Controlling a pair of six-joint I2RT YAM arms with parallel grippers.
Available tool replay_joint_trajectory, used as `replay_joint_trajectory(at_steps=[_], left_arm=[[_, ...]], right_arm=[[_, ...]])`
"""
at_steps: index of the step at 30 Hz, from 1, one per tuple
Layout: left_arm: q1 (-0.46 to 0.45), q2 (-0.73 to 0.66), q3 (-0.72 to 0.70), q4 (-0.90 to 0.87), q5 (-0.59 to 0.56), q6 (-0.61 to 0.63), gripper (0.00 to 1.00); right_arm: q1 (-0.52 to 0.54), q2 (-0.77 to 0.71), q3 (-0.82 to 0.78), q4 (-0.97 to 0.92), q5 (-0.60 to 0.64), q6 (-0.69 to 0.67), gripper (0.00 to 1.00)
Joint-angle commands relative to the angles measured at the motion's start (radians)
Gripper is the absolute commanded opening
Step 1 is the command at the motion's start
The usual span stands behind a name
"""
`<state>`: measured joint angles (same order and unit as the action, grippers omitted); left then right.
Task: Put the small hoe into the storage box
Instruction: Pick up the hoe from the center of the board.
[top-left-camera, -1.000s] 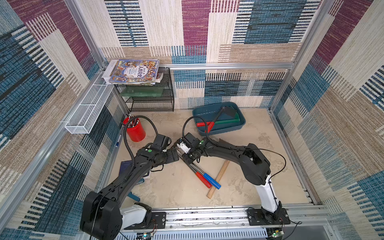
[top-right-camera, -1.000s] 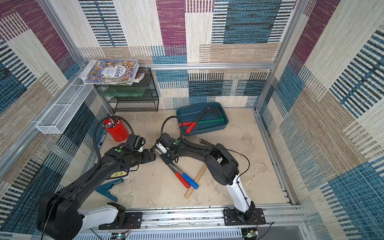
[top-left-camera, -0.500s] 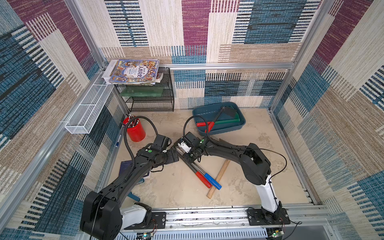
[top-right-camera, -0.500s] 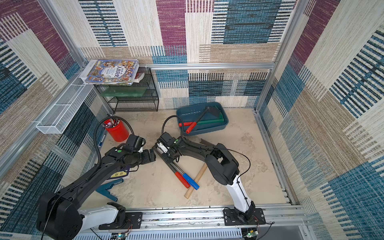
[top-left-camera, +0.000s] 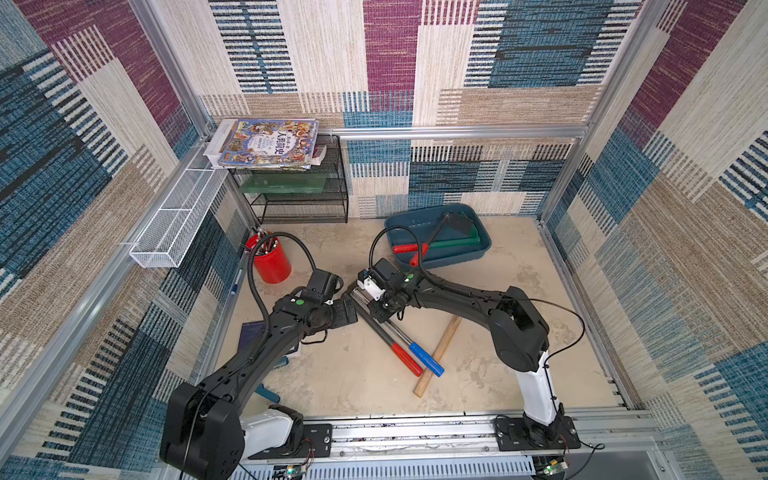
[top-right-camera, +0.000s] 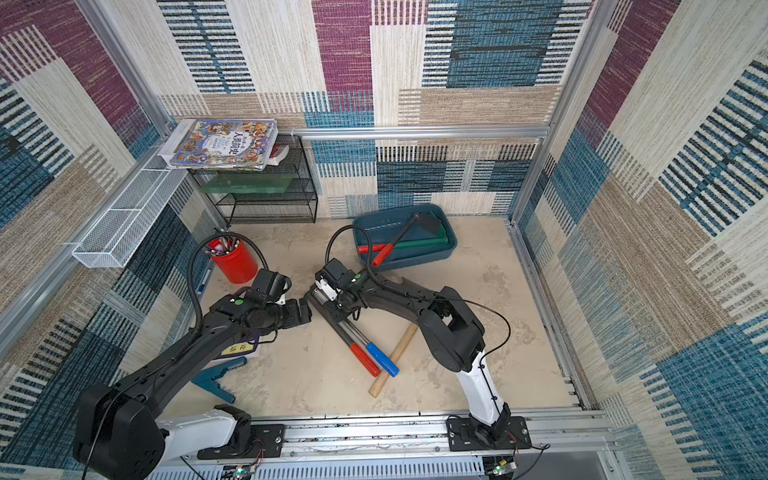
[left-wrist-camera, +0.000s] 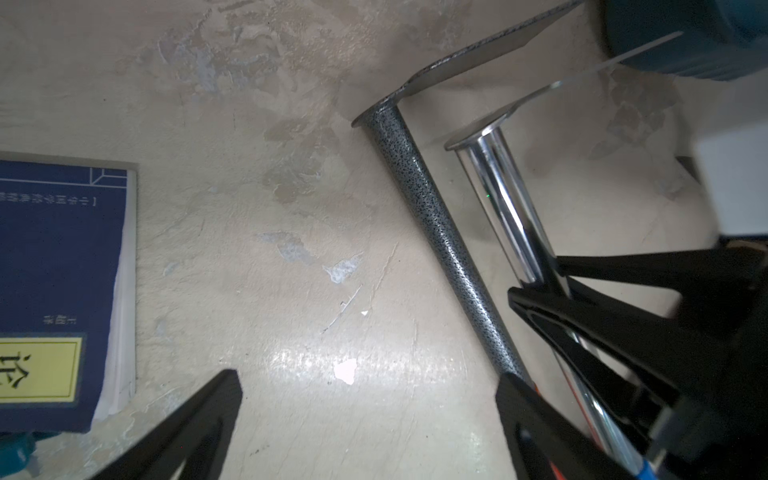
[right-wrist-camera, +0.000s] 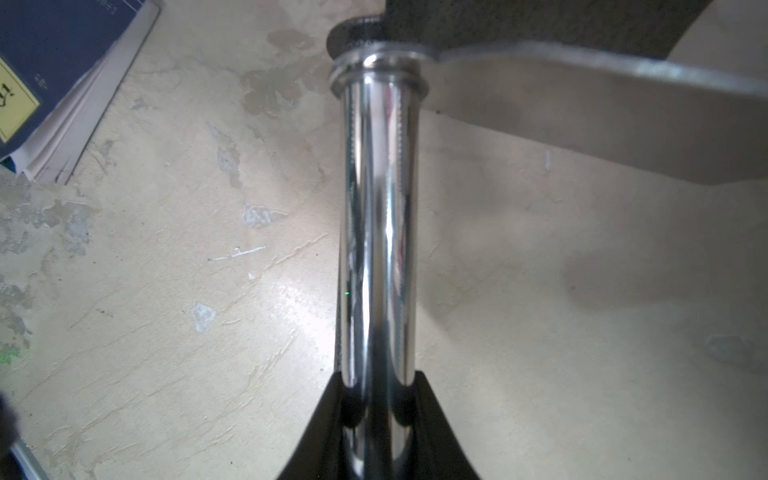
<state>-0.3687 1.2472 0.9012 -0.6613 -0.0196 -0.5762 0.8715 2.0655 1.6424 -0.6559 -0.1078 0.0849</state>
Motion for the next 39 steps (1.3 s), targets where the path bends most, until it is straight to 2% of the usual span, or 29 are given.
replay_joint_trajectory(at_steps=[1,20,35,39], left_arm=[[0.001,-0.001,0.007,0.011,0.004,0.001,0.99],[0.001,-0.008,-0.002,0.017,0.012,0.007,0.99],[0.001,-0.022,0.008,0.021,0.049,0.020,0.99],[0.000,-0.020,0.007,0.042,0.081,0.043,0.98]], right_arm=[[0.004,-0.031,0.009,0.015,-0.019,-0.010,0.00],[-0.033,-0.107,0.073,0.033,-0.068,0.109,0.00],[-0.158,-0.127,0.165,0.031,-0.145,0.246,0.00],[-0.196,-0.147,0.166,0.036,-0.152,0.325,0.00]])
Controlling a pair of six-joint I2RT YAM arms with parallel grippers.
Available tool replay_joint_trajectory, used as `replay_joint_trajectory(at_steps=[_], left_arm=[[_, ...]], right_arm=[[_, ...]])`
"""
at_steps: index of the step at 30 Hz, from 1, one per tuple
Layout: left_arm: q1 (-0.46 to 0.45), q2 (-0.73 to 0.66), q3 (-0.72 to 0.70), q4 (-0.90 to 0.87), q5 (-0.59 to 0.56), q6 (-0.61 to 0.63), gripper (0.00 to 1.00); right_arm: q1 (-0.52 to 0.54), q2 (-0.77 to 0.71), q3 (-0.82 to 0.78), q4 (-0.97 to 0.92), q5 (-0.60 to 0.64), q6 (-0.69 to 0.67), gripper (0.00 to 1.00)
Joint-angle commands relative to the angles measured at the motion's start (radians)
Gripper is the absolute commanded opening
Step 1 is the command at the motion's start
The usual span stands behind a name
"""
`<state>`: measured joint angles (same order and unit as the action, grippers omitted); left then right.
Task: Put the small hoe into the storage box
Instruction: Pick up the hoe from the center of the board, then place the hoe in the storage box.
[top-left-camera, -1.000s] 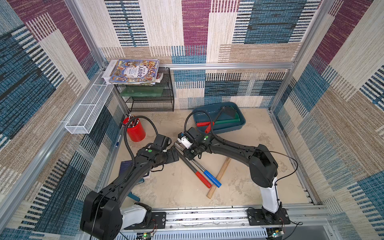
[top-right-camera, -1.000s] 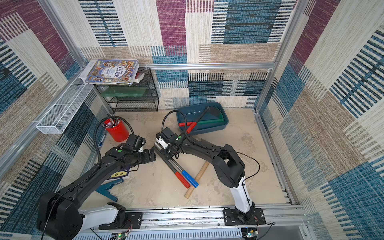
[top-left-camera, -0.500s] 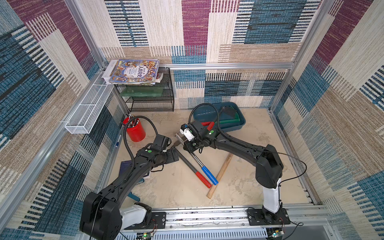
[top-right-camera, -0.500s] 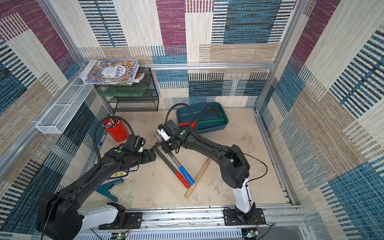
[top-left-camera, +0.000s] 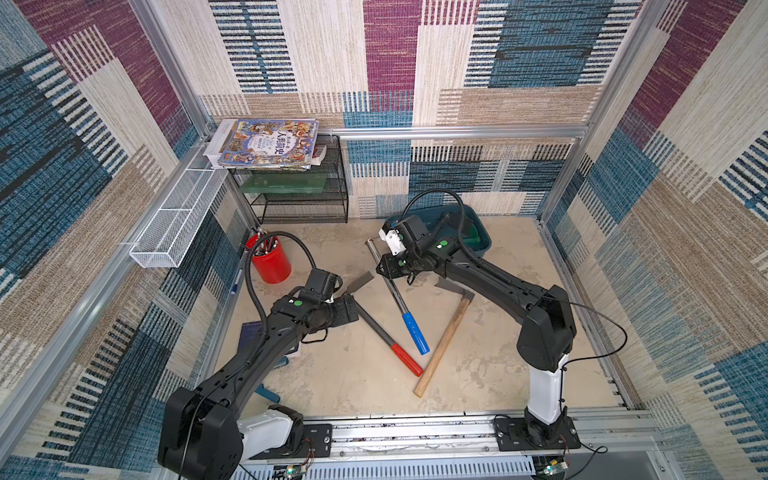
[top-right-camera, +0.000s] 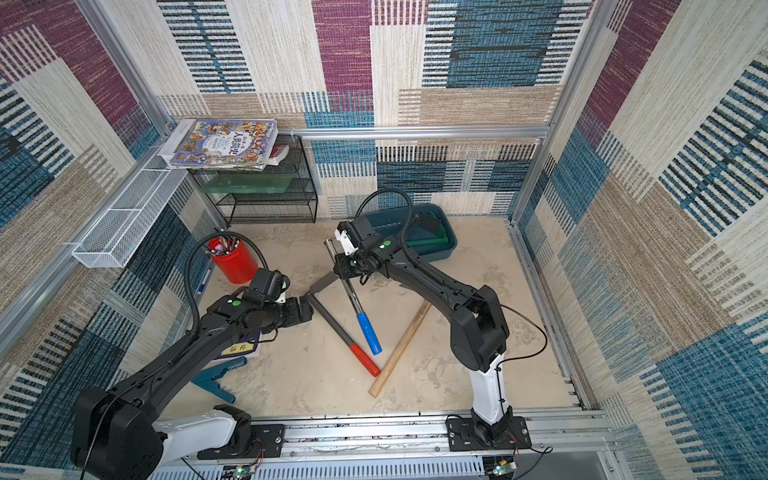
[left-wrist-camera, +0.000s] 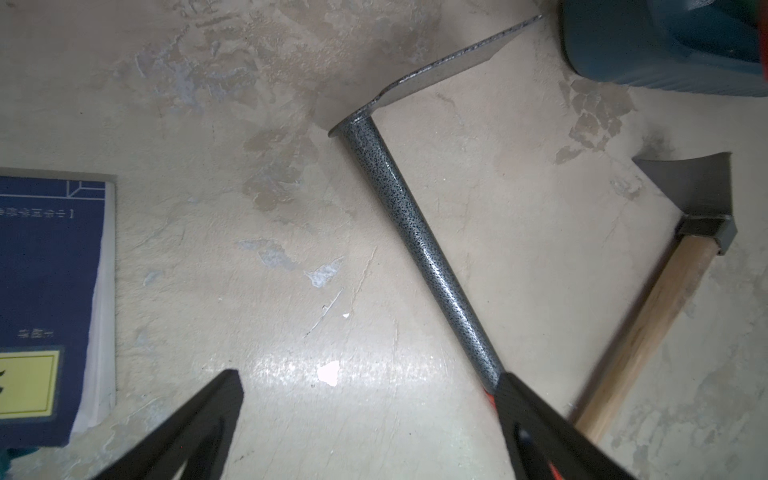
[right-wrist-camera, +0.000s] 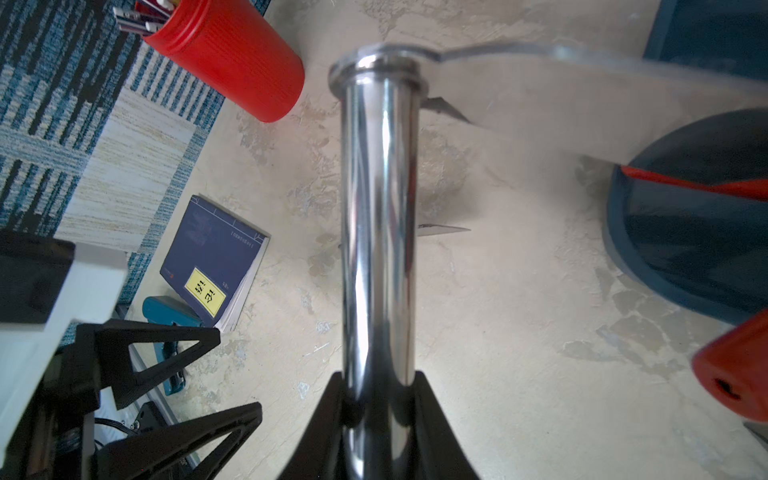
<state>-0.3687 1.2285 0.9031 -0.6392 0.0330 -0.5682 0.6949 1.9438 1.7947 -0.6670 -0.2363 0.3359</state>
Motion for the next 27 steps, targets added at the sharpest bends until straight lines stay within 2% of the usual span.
replay_joint_trajectory(at_steps=[1,15,27], left_arm=[[0.001,0.001,0.005,0.021,0.028,0.037,0.98],[-0.007,0.006,0.014,0.072,0.072,0.034,0.98],[-0.018,0.006,-0.010,0.158,0.196,0.066,0.98]], right_arm=[[-0.033,-0.029,0.012,0.052,-0.042,0.097,0.00],[-0.167,-0.020,0.041,0.086,-0.079,0.221,0.00],[-0.244,0.060,0.151,0.056,-0.068,0.278,0.00]])
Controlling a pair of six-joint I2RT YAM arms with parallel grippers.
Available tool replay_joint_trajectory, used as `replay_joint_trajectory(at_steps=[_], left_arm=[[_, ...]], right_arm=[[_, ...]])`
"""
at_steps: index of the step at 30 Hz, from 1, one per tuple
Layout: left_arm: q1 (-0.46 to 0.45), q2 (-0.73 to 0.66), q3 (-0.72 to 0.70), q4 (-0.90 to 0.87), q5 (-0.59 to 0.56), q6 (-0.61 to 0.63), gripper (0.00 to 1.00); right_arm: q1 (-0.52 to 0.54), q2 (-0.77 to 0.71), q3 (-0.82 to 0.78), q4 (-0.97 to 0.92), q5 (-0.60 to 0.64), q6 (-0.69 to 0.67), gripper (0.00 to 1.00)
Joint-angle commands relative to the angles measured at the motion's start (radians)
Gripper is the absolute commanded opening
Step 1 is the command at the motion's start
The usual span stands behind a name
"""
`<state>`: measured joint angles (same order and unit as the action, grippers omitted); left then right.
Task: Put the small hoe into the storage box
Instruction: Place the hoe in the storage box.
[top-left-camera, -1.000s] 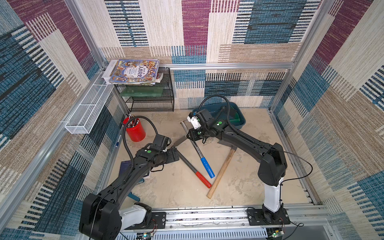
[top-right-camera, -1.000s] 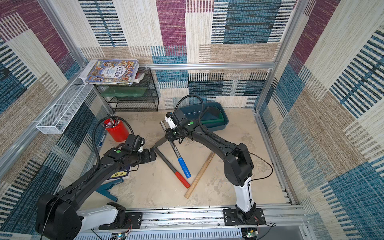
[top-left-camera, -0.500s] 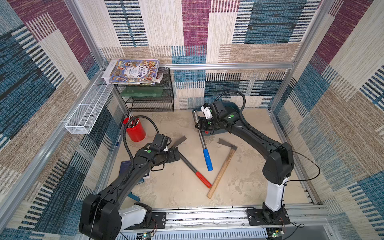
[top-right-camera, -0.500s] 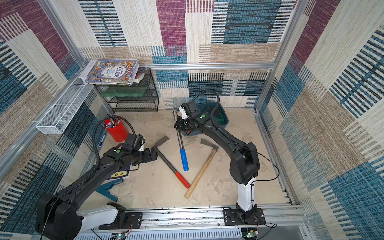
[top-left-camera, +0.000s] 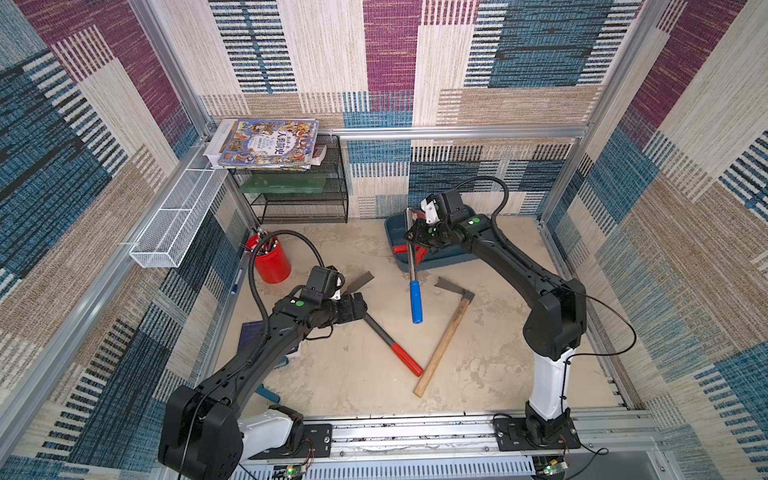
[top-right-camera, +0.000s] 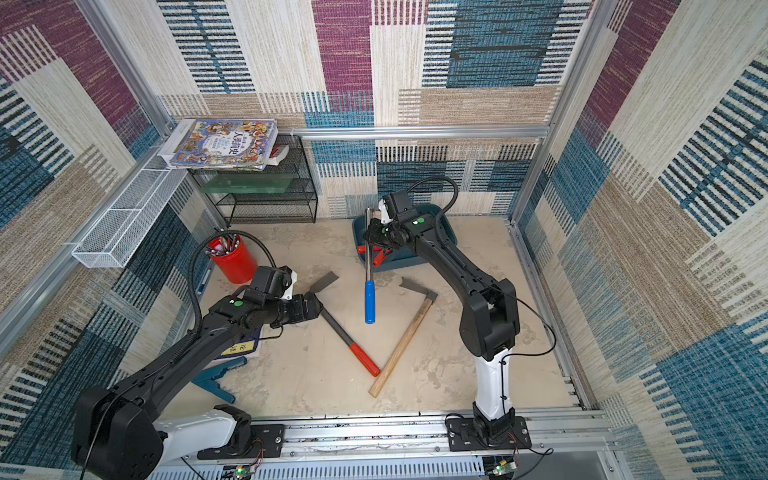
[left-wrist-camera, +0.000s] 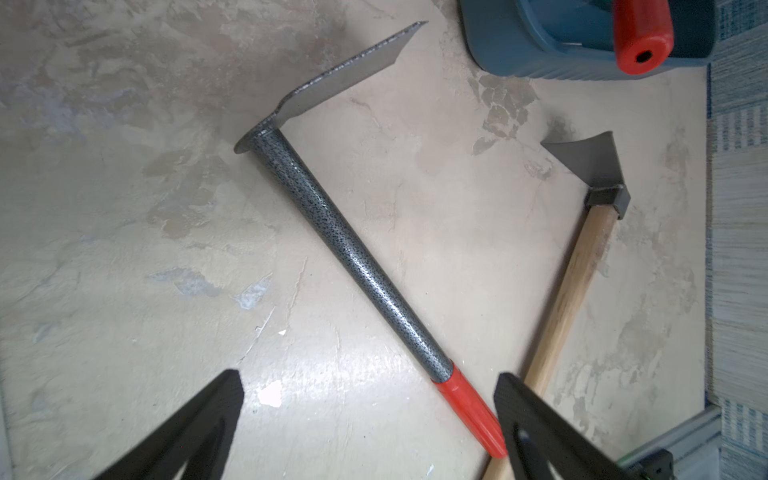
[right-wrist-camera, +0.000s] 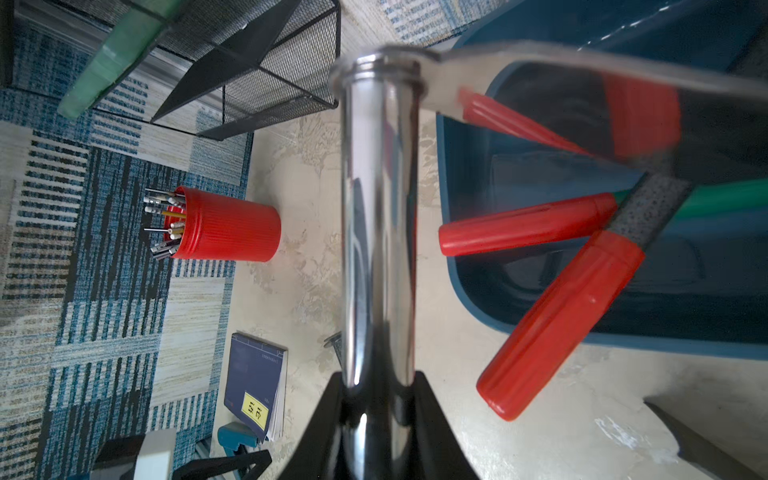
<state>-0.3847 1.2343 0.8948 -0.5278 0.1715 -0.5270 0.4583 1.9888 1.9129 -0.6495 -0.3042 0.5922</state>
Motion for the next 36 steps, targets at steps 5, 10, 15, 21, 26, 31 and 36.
replay_joint_trajectory(at_steps=[5,10,15,21,26,31,36], left_arm=[[-0.011,-0.019,-0.009,0.087,0.095,0.039,0.98],[-0.017,-0.057,-0.022,0.130,0.100,0.044,0.98],[-0.018,-0.077,-0.022,0.154,0.098,0.045,0.98],[-0.022,-0.074,-0.006,0.153,0.099,0.043,0.98],[-0.023,-0.070,-0.007,0.152,0.098,0.039,0.98],[-0.026,-0.068,-0.003,0.145,0.094,0.038,0.98],[-0.028,-0.068,-0.002,0.138,0.091,0.041,0.98]], right_arm=[[-0.035,0.069,0.097,0.007,0.003,0.061,0.00],[-0.059,0.100,0.121,0.006,-0.007,0.089,0.00],[-0.079,0.120,0.133,0.007,0.000,0.119,0.00],[-0.101,0.160,0.181,-0.034,0.029,0.150,0.00],[-0.129,0.175,0.192,-0.030,0.037,0.175,0.00],[-0.160,0.204,0.215,-0.037,0.043,0.205,0.00],[-0.186,0.242,0.253,-0.047,0.022,0.232,0.00]])
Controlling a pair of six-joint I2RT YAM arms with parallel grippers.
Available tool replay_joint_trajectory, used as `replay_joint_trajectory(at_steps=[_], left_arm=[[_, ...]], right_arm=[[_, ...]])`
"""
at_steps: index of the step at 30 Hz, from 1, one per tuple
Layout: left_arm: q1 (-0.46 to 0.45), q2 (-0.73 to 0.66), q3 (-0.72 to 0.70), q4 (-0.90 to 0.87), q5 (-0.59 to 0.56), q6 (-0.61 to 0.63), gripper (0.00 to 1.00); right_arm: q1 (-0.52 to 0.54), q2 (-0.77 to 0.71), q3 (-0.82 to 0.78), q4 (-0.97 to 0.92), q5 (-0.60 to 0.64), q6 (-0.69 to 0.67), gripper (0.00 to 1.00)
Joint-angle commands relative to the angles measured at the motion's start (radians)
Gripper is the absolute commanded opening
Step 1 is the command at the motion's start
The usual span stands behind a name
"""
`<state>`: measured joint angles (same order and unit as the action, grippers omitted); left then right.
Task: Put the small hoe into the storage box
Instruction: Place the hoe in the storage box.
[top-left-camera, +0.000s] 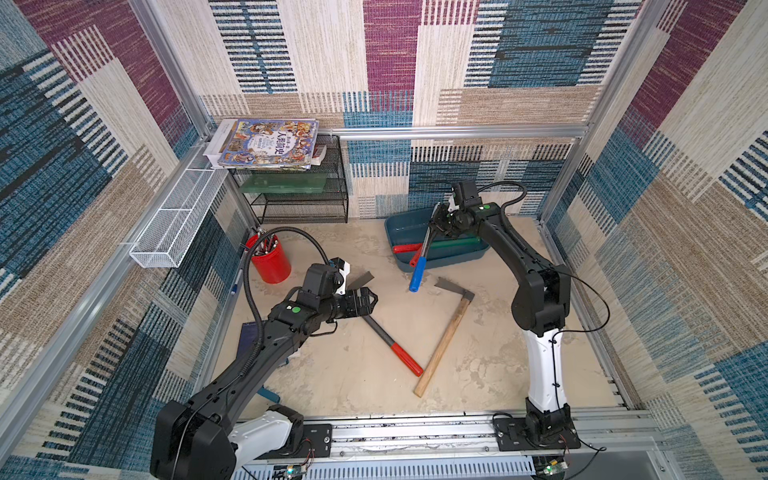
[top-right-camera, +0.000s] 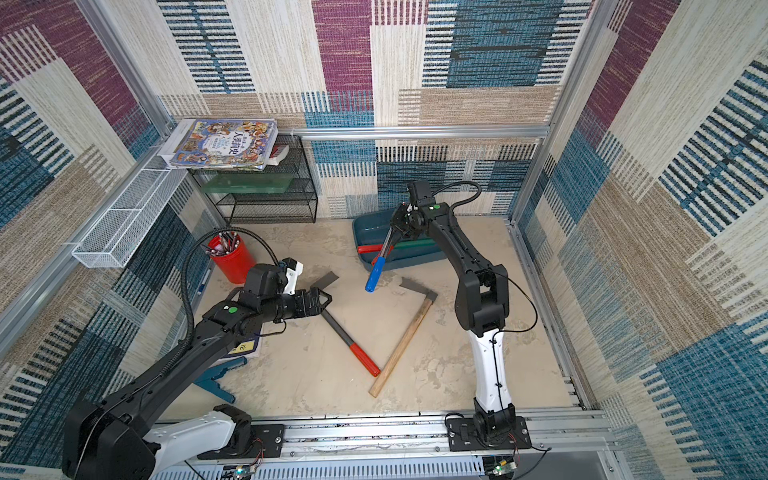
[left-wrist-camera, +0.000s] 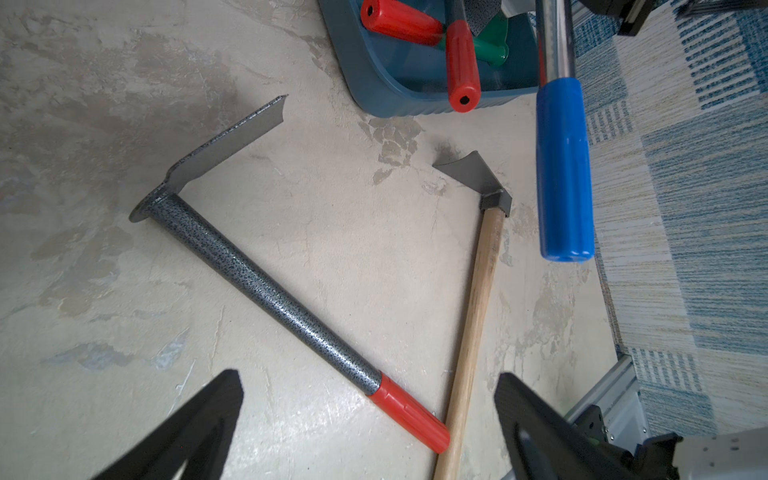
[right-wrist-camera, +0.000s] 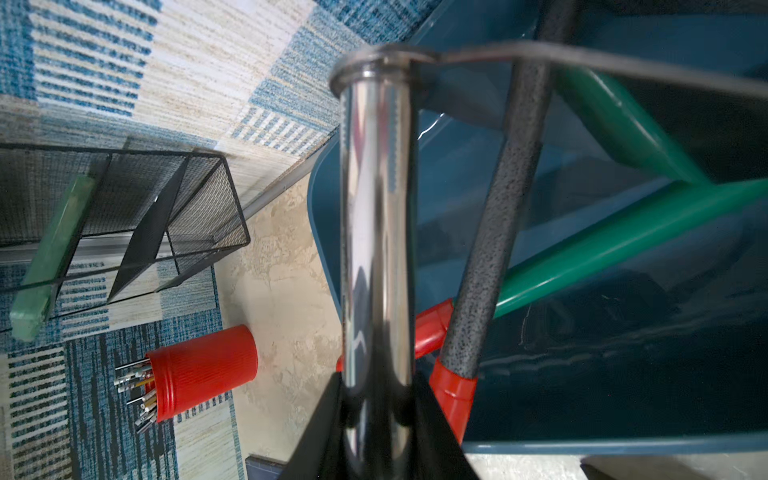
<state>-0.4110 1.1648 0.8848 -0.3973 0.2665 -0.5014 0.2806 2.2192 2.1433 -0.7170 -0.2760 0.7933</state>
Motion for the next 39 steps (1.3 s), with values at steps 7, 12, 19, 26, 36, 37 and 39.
replay_joint_trajectory(at_steps=[7,12,19,26,36,37,39], left_arm=[[-0.006,-0.005,0.002,0.000,-0.009,0.014,0.98],[-0.007,-0.007,0.004,-0.010,-0.009,0.016,0.98],[-0.008,-0.014,0.005,-0.023,-0.018,0.022,0.98],[-0.009,-0.017,0.002,-0.026,-0.021,0.023,0.98],[-0.012,-0.015,0.000,-0.025,-0.023,0.022,0.98],[-0.012,-0.013,0.000,-0.026,-0.024,0.022,0.98],[-0.011,-0.011,0.000,-0.026,-0.023,0.020,0.98]], right_arm=[[-0.041,0.042,0.036,0.028,0.004,0.094,0.00],[-0.060,0.077,0.061,0.034,-0.014,0.125,0.00],[-0.078,0.108,0.091,0.038,0.007,0.159,0.00],[-0.097,0.159,0.144,0.029,0.018,0.170,0.00],[-0.110,0.195,0.149,0.056,0.028,0.194,0.00],[-0.112,0.199,0.150,0.057,0.028,0.200,0.00],[-0.114,0.207,0.157,0.059,0.030,0.206,0.00]])
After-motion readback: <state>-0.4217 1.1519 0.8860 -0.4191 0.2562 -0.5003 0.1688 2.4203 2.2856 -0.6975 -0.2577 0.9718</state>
